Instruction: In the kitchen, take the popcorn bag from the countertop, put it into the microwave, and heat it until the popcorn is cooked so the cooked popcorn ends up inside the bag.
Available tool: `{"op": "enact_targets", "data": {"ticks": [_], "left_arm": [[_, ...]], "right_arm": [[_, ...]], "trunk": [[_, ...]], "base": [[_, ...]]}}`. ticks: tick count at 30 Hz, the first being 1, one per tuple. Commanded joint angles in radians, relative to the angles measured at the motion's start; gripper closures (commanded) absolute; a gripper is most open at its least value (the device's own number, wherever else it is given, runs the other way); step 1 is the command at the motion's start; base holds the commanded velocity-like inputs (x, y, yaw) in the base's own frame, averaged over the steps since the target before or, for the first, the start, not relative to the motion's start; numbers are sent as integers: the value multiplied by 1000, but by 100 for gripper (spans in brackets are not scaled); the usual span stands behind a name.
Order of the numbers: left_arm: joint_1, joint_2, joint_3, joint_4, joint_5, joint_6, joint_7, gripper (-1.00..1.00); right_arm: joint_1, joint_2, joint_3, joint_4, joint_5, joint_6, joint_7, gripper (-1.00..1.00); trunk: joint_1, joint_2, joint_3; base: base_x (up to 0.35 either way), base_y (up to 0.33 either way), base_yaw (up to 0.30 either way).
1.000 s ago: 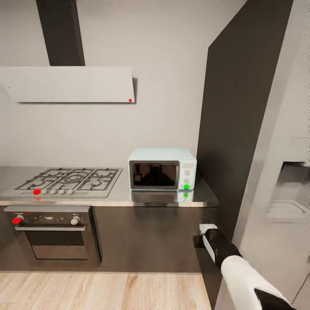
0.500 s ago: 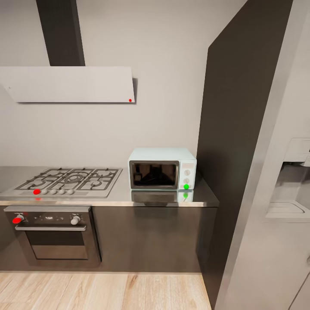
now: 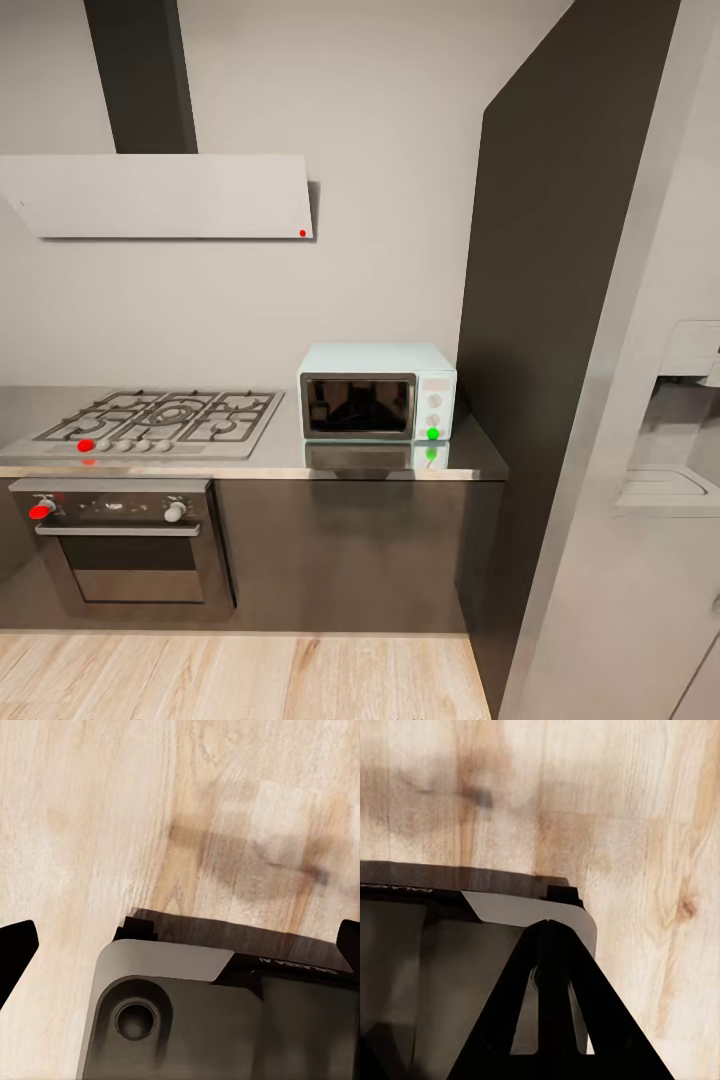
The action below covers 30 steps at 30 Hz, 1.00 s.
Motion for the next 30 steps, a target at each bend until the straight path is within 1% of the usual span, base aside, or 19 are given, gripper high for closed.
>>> {"op": "enact_targets", "data": {"ticks": [1, 30], "left_arm": [[-1, 0, -8, 1, 10, -3, -4, -100], [-1, 0, -8, 1, 10, -3, -4, -100]], "right_arm": [[-1, -1, -8, 3, 6, -5, 2, 100], [-1, -1, -8, 3, 6, -5, 2, 100]], "trunk": [[0, -1, -1], [0, -1, -1]], "base": [[0, 0, 0], [0, 0, 0]]}}
